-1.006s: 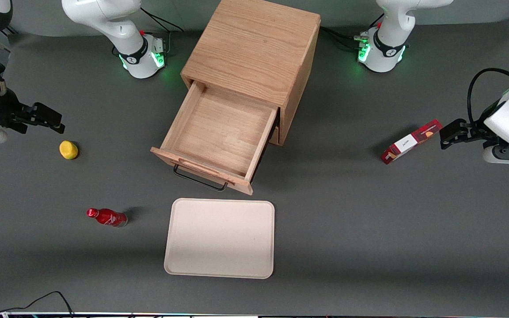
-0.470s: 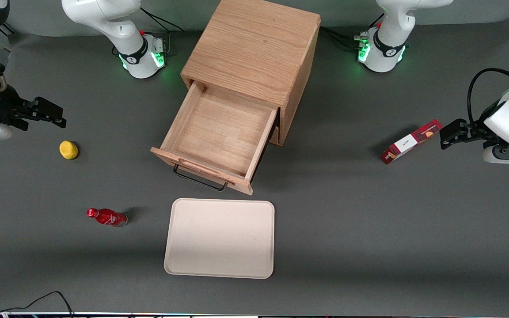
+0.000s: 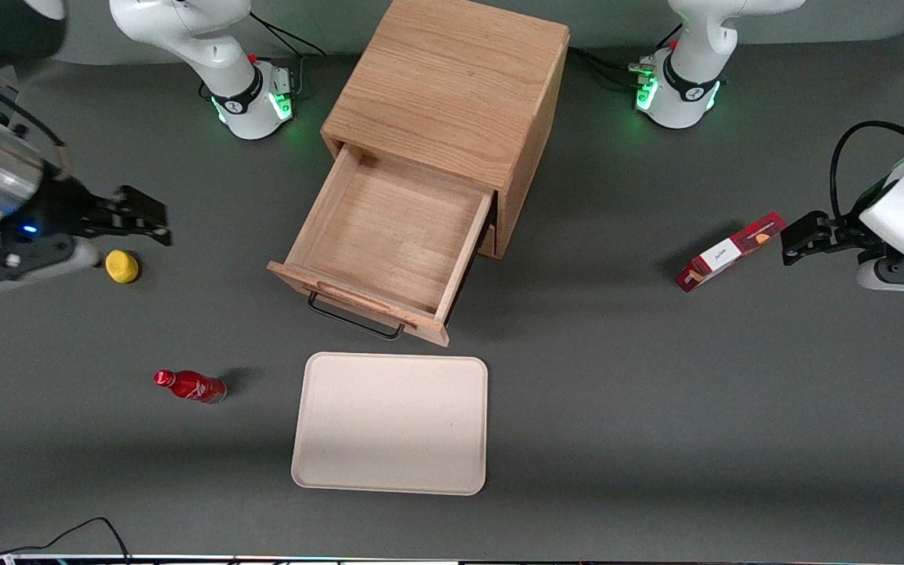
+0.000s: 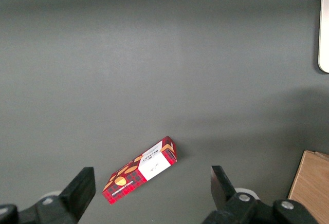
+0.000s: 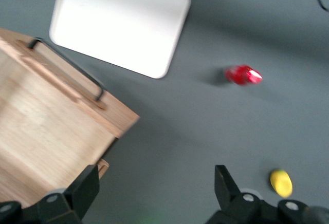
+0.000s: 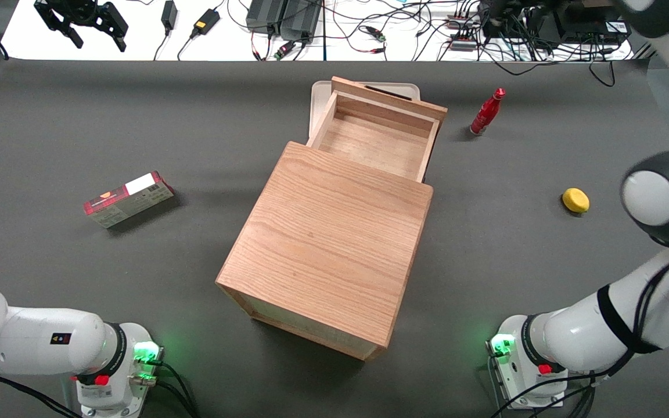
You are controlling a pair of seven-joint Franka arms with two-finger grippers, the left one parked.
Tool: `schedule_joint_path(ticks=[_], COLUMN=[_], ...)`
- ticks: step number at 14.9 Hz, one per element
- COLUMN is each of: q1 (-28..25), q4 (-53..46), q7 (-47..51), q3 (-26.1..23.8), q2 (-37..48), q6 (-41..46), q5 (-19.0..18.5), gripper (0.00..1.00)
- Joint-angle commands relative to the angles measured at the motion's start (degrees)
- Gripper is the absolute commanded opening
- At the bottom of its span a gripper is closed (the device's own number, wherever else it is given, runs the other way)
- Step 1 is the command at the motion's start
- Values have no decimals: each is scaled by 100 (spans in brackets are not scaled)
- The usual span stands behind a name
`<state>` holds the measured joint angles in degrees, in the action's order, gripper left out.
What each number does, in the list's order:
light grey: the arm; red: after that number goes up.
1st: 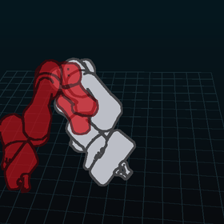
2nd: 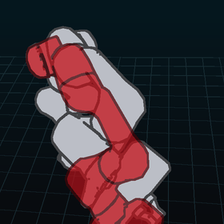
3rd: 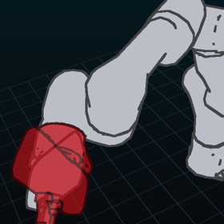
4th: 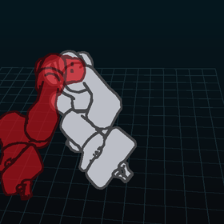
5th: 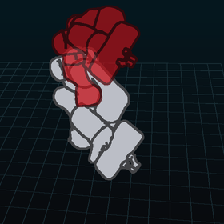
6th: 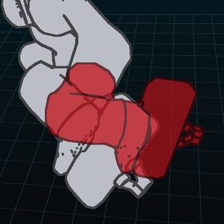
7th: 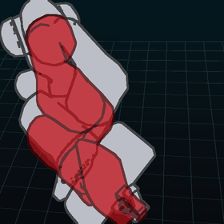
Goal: Close top drawer
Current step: 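Move the right gripper toward the front of the open wooden drawer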
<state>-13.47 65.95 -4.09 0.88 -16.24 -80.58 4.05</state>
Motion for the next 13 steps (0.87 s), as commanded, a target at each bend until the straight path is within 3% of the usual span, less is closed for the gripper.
schedule_joint_path(ticks=[1, 3, 7, 13], q1=[2, -50, -42, 11], q4=[-1109, -1286, -1286, -1093], q7=[-127, -249, -2243, -2552], q3=[-359, -554, -536, -721], q2=[-888, -1108, -1180, -1091], q6=[227, 148, 59, 324], q5=[34, -19, -10, 341], gripper=[100, 100, 100, 100])
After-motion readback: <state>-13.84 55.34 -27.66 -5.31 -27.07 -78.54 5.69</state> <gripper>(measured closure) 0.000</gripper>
